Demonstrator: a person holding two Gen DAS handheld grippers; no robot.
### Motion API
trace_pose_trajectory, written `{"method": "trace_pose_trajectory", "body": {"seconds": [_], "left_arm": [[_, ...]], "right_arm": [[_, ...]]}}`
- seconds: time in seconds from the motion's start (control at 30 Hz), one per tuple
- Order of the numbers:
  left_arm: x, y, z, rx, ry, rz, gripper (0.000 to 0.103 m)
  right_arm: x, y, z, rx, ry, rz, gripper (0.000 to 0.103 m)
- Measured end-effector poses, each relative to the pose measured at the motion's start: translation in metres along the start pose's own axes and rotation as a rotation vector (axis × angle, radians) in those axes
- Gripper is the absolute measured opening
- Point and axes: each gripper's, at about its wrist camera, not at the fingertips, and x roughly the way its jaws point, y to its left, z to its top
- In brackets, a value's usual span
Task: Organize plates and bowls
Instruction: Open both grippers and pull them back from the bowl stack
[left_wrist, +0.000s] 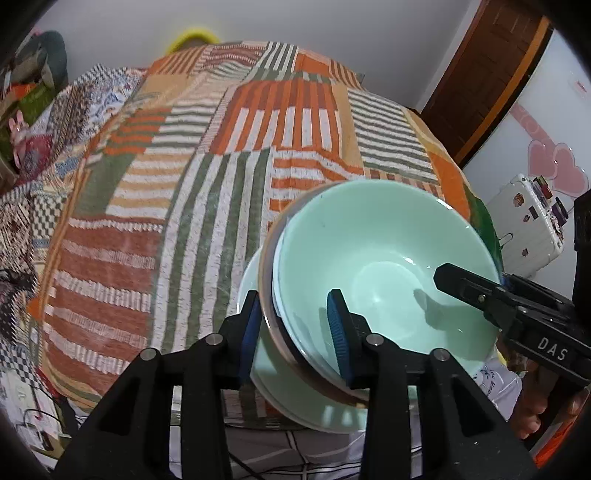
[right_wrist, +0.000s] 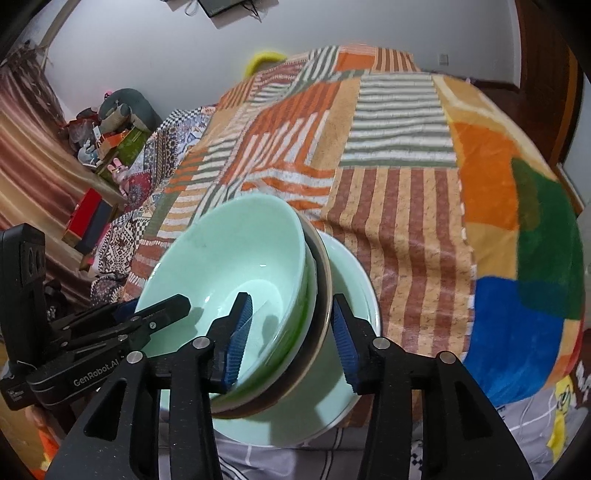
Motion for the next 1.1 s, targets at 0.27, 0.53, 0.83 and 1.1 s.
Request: {"method": "trace_pose_trajectory", "body": {"seconds": [0.27, 0.53, 0.83, 1.1], "left_arm": [[-0.054, -0.007, 0.006, 0.015, -0.144, -0.001, 0.042], [-0.132, -0.027, 0.007, 0.056, -0.379, 0.002, 0.053], [-0.198, -0.037, -0.006, 0.071, -0.570, -0.003, 0.072], [-0.224, -0.033, -0.021, 0.052, -0.655, 0.007, 0.097]], "right_arm": [[-0.036, 0.005, 0.003, -0.036, -0.104, 0.005, 0.046], [-0.091, 0.024, 0.005, -0.098, -0.270, -0.004, 0.050], [-0.147, 0.044, -0.004, -0.157, -0.458, 0.000, 0.060], [-0.171, 0.055, -0.011, -0.179, -0.560, 0.008, 0.077]]}}
